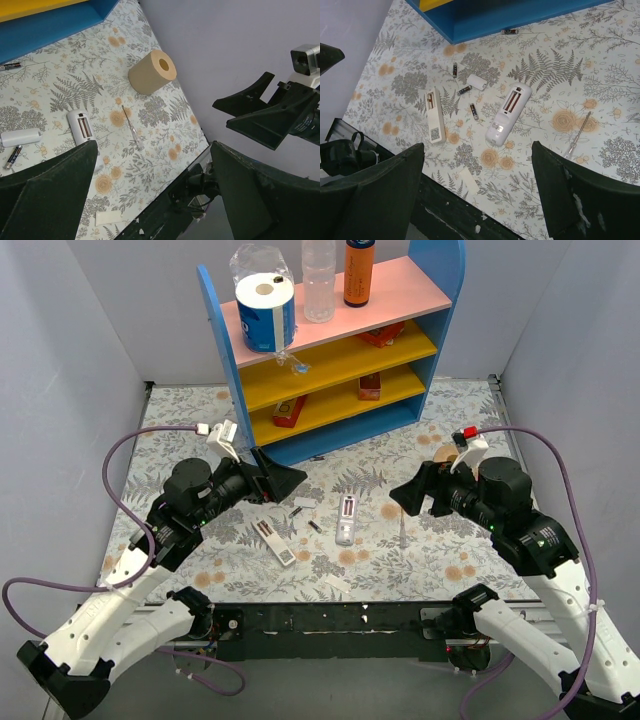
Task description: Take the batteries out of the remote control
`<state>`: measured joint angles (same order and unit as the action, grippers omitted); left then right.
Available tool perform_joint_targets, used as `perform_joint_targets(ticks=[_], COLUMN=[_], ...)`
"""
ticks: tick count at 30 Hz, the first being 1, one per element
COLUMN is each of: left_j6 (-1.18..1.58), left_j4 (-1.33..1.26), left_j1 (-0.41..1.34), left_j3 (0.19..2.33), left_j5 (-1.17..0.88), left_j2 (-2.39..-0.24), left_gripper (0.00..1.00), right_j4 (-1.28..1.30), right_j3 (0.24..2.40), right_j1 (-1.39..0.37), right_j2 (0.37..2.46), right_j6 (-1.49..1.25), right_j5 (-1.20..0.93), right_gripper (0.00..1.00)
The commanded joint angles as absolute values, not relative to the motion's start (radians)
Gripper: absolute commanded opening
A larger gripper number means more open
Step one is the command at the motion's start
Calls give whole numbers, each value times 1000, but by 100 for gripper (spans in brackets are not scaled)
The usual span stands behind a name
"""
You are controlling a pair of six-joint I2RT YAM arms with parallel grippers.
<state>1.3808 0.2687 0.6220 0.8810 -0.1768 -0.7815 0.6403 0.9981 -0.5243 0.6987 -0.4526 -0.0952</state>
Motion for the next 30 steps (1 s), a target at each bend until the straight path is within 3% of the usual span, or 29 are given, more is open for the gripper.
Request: perform_joint_targets(ticks=[1,8,20,23,30], left_j6=[1379,1371,1353,1355,1358], left_j4=[293,298,295,265,259], left_j1=[623,623,623,623,623], left_j3=[920,919,919,910,939], left_j5=[-166,-130,-91,-86,-100], left_j2=[-761,-744,-716,-716,-752], left_gripper=[98,98,98,98,98], right_j4=[568,531,541,551,575], right_j3=[1002,999,1002,1014,1060], right_j1=[-522,-523,-522,-522,-522], right_j2=[681,678,687,693,704], right_j6=[-448,-434,-426,-382,-359], right_j5=[-114,-140,-137,-173,-189], right_gripper=[92,89,92,98,98])
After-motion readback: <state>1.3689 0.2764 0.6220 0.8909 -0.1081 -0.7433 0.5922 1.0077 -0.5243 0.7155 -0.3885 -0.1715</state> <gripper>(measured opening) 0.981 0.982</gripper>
